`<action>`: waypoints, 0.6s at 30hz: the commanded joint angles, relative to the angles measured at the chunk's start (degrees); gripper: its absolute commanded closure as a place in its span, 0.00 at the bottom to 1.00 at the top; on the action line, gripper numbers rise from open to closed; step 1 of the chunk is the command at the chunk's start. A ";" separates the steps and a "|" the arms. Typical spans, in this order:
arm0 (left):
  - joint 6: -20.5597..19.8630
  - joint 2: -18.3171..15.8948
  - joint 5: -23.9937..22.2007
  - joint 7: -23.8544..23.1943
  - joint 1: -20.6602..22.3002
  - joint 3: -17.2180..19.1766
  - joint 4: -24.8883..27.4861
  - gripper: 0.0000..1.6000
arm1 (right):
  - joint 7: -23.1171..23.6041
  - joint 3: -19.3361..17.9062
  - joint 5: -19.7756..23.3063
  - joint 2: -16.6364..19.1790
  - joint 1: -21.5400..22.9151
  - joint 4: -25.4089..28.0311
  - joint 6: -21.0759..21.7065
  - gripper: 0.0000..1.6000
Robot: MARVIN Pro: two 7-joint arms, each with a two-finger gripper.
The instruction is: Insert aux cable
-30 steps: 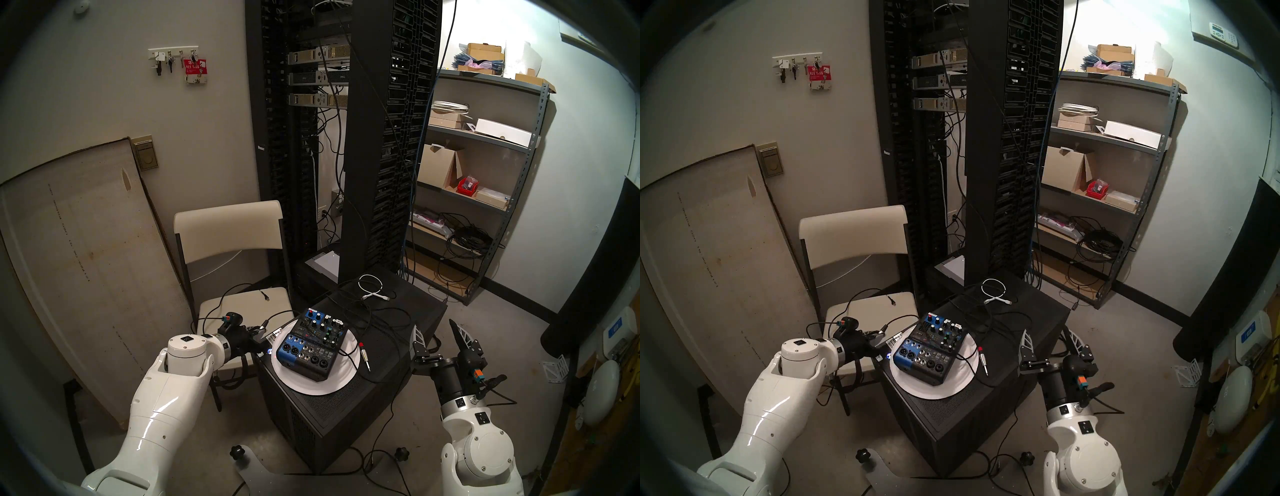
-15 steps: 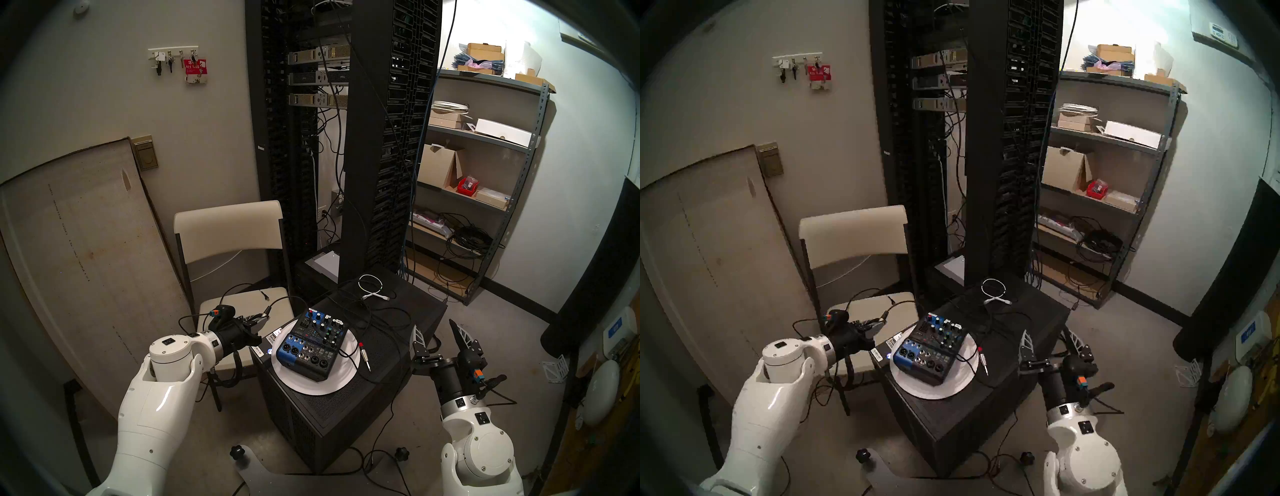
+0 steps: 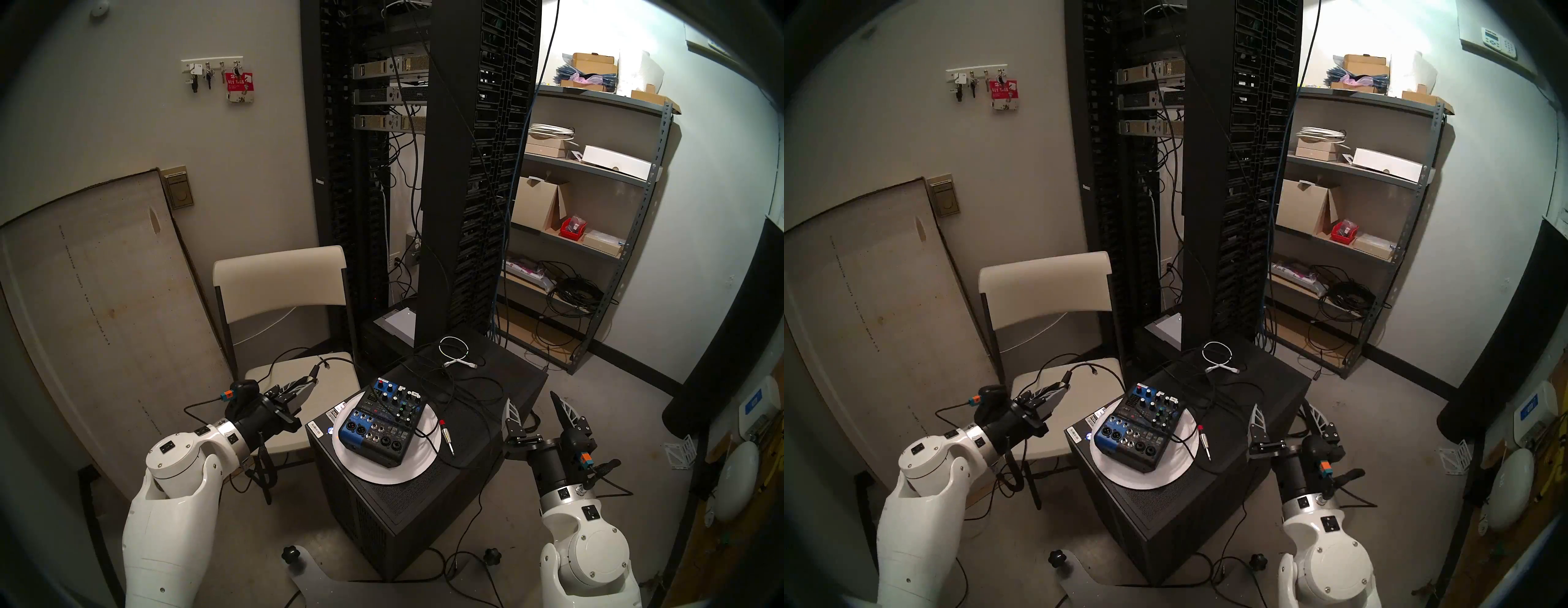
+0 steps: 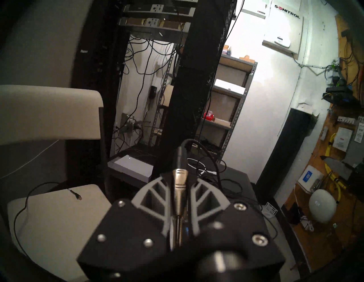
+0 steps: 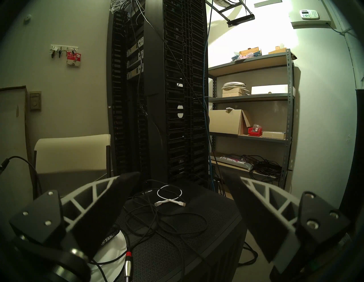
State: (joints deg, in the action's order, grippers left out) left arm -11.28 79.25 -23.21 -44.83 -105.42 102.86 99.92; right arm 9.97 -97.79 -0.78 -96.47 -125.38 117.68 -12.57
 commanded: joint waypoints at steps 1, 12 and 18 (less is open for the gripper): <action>4.07 2.21 -0.71 -1.98 -4.88 -0.71 4.69 1.00 | -0.04 -0.03 0.01 0.00 0.15 1.20 -0.18 0.00; 13.46 4.20 3.48 -2.42 -4.96 -4.93 3.90 1.00 | 5.03 3.01 2.53 1.60 -1.09 1.59 0.50 0.00; 16.94 5.40 5.71 -1.69 -5.12 -6.78 3.27 1.00 | 9.45 4.64 6.23 2.61 -3.17 4.76 3.48 0.00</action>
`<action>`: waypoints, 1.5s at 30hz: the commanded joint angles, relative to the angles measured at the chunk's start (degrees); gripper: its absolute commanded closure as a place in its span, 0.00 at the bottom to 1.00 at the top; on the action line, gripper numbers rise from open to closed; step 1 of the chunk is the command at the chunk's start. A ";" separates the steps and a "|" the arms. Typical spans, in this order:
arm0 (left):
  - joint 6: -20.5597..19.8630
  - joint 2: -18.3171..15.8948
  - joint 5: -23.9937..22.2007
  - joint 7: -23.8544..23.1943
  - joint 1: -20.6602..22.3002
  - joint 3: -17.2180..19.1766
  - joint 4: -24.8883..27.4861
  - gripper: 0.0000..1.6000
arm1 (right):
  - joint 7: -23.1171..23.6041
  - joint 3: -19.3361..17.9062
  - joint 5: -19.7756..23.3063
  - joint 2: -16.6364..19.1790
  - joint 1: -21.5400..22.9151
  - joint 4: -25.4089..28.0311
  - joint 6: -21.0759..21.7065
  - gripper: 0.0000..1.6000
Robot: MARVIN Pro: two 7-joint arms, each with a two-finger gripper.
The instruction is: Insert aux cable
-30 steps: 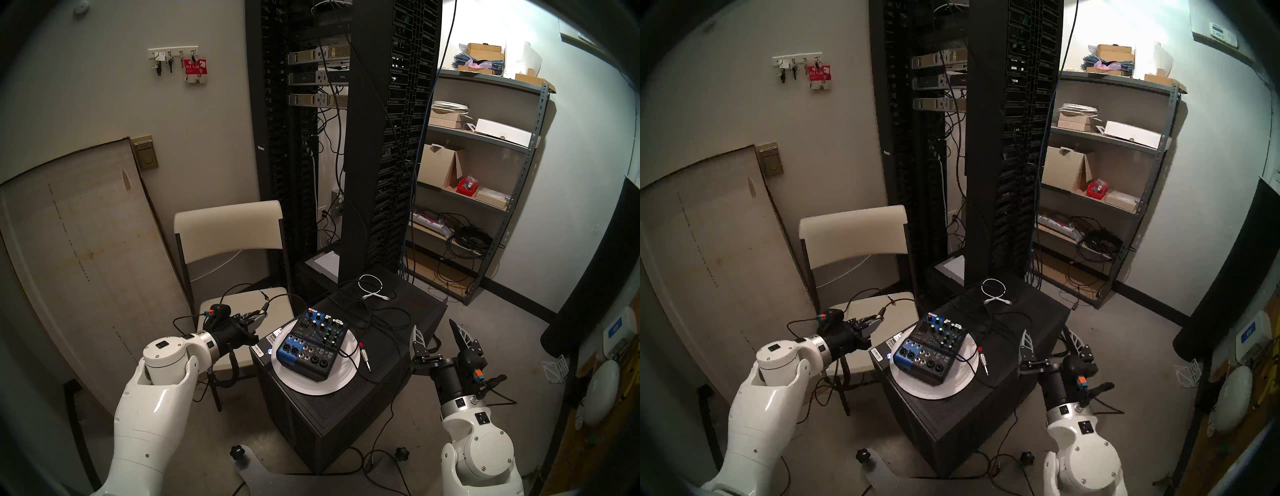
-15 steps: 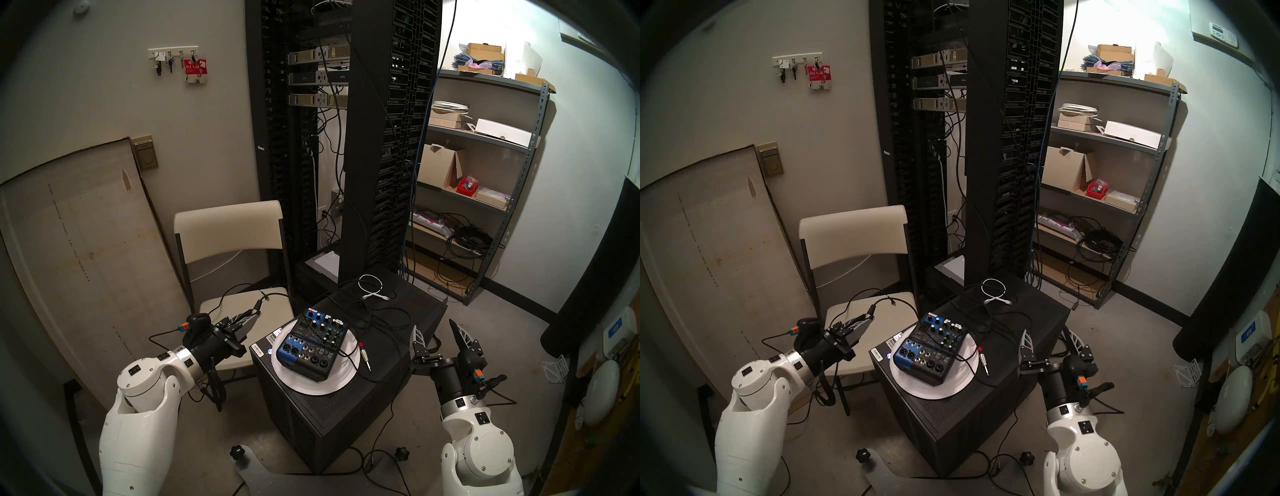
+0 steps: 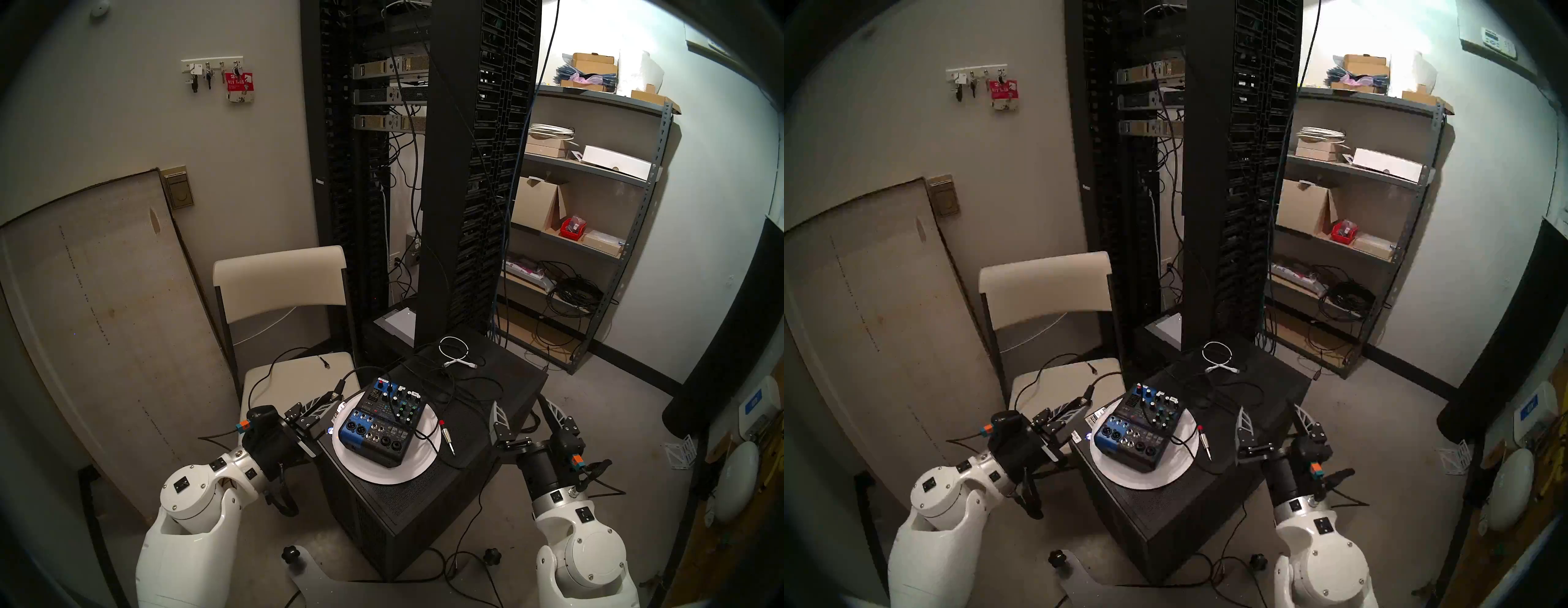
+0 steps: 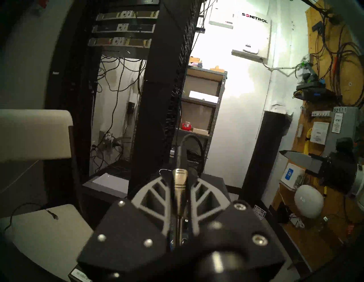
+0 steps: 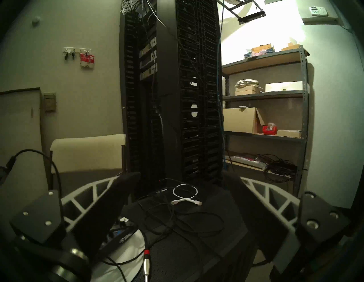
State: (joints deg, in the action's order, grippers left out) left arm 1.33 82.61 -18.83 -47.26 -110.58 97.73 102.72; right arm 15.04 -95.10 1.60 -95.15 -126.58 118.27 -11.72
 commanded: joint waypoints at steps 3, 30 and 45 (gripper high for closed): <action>6.47 2.67 2.15 1.02 -0.10 -2.10 -0.23 1.00 | 6.26 1.71 5.76 1.87 -2.92 5.53 4.67 0.00; 19.41 4.15 4.29 -0.15 -0.10 -4.50 -6.08 1.00 | 14.03 11.10 13.70 7.40 0.38 1.15 14.08 0.00; 18.67 3.34 4.28 -2.57 -0.57 -5.83 -6.45 1.00 | 14.21 12.86 25.61 7.97 4.83 0.51 21.20 0.00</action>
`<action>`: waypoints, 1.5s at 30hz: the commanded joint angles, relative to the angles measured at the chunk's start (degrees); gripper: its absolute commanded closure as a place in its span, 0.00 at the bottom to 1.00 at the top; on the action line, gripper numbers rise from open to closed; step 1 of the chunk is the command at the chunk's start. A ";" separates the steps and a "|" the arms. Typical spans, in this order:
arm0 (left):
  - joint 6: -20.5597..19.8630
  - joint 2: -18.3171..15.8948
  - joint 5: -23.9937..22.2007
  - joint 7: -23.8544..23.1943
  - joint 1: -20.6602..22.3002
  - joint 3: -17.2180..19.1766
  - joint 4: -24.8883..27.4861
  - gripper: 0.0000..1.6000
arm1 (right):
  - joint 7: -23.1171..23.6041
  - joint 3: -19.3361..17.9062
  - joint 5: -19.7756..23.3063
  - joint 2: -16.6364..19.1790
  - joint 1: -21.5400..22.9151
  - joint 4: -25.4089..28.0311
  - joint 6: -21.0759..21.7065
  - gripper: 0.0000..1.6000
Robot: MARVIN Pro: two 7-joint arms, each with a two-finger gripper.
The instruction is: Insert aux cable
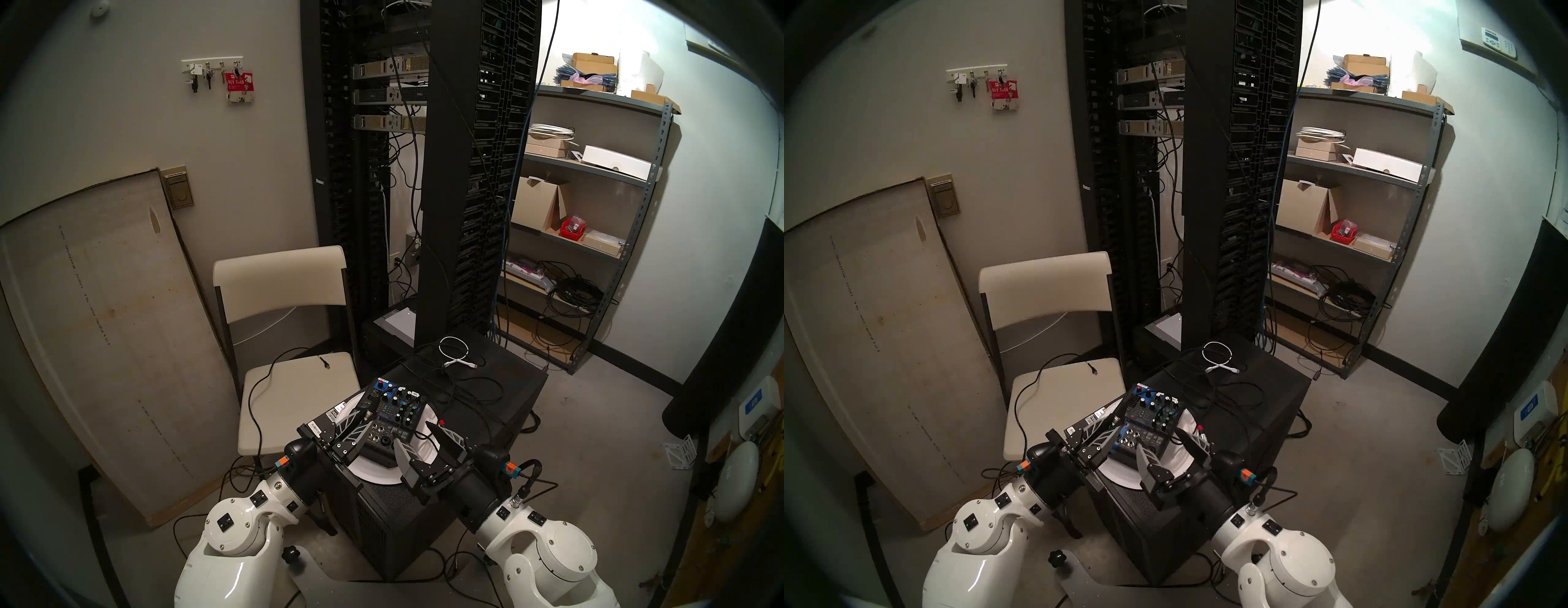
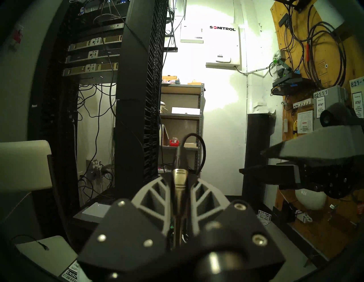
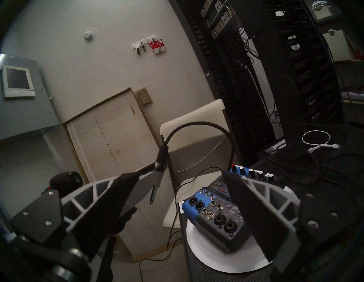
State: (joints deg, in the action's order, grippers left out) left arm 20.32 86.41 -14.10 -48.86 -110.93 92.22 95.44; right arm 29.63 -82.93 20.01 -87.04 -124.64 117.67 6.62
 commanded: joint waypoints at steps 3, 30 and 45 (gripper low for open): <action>-0.37 -0.63 -0.50 -1.57 -0.60 -0.49 0.91 1.00 | -0.90 0.70 10.01 -0.21 3.45 1.07 4.76 0.00; -1.89 -0.62 -1.22 -2.61 -1.31 -0.97 2.11 1.00 | -5.89 5.51 12.59 3.41 4.84 -0.84 7.43 0.00; -2.51 -0.93 -1.46 -3.38 -2.16 -1.36 2.80 1.00 | -5.86 6.23 12.95 3.40 7.23 -3.43 8.12 0.02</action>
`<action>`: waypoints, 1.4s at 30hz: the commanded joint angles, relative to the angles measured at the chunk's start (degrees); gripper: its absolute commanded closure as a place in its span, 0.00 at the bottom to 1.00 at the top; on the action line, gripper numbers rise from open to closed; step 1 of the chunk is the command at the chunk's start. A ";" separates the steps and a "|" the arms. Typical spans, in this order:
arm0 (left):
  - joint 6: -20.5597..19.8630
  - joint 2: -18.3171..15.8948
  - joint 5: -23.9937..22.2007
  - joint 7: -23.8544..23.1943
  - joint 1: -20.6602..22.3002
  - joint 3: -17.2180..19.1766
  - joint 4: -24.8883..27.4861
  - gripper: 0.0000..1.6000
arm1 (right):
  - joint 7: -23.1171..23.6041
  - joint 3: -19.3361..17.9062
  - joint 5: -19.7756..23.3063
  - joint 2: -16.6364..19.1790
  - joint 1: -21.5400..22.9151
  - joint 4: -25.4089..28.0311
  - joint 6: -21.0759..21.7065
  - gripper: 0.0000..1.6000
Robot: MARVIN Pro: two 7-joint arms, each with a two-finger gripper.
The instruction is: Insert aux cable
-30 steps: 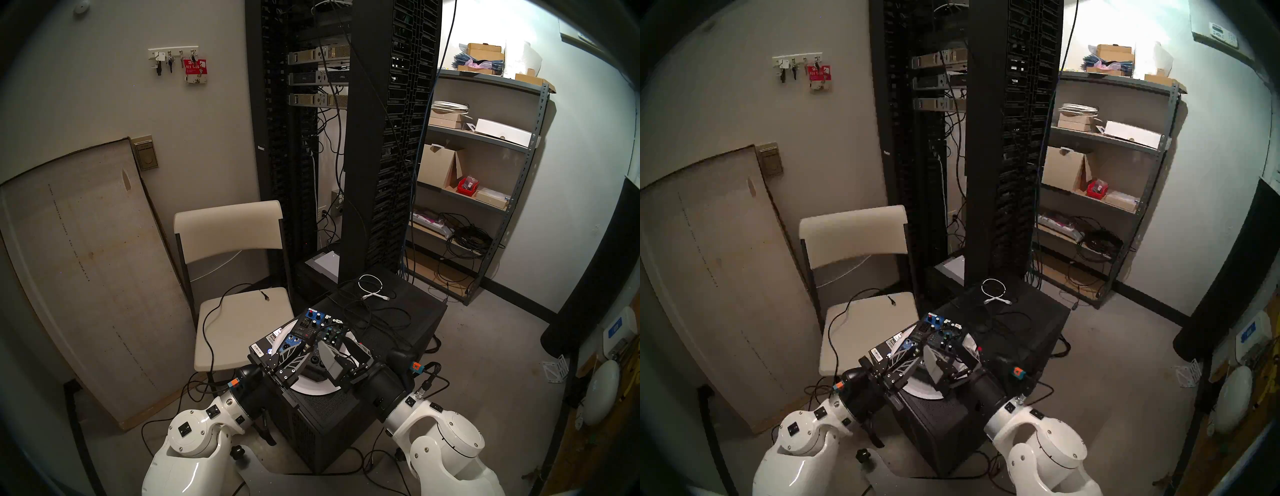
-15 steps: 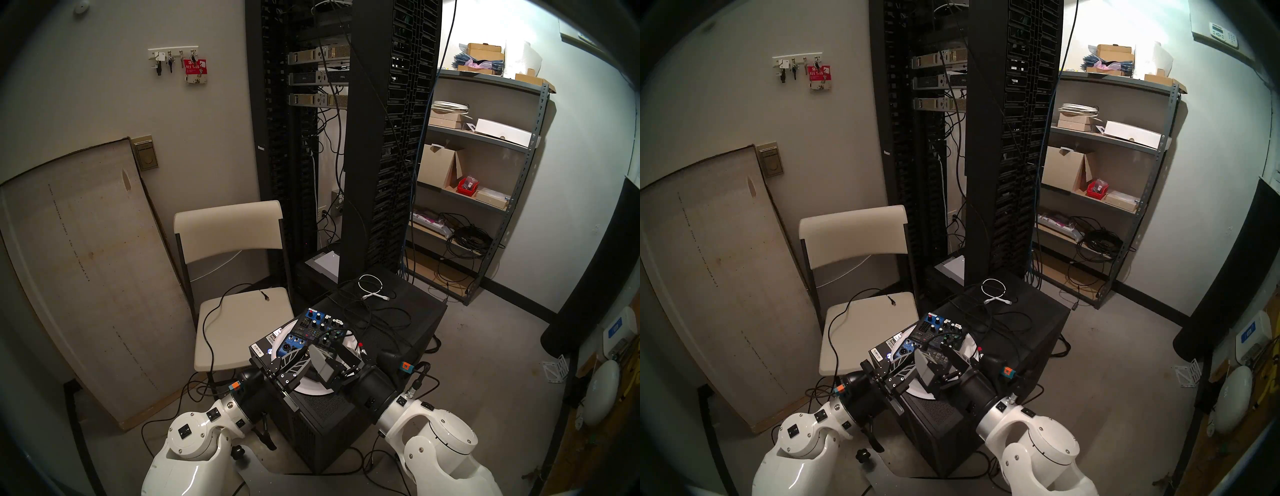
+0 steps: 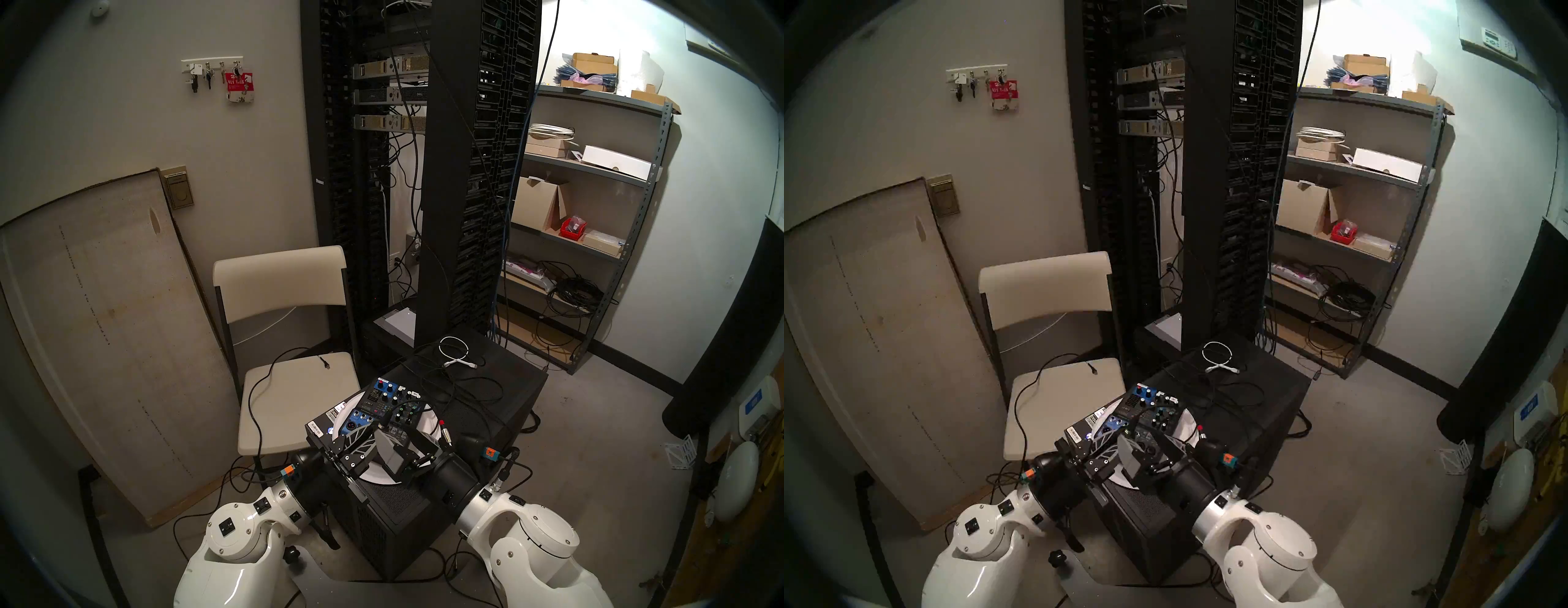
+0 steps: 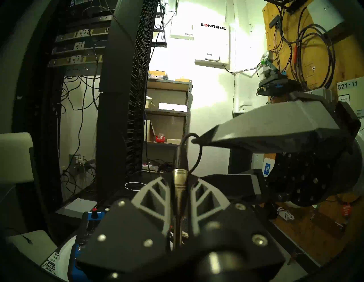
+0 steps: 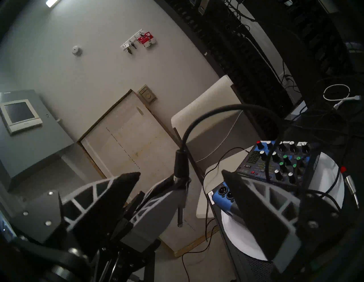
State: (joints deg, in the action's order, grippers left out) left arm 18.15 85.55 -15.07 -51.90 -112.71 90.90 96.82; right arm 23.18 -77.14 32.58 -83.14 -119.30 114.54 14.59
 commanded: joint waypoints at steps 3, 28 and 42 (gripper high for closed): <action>-0.39 -0.01 -0.48 -0.44 -0.48 -0.05 1.50 1.00 | 0.55 0.51 0.40 -0.63 2.51 -0.77 0.13 0.00; -0.47 0.44 0.24 -0.52 -1.17 -0.07 2.16 1.00 | 0.07 0.75 -0.08 -0.39 3.76 -0.98 0.66 0.56; -0.78 0.06 -0.18 -0.32 -0.78 -0.35 2.09 1.00 | 0.75 1.01 0.10 -0.37 3.35 -1.01 0.55 0.89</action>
State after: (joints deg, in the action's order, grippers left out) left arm 17.42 85.74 -14.84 -51.78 -113.93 90.63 97.83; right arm 23.41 -76.49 32.59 -83.44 -116.10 112.36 15.44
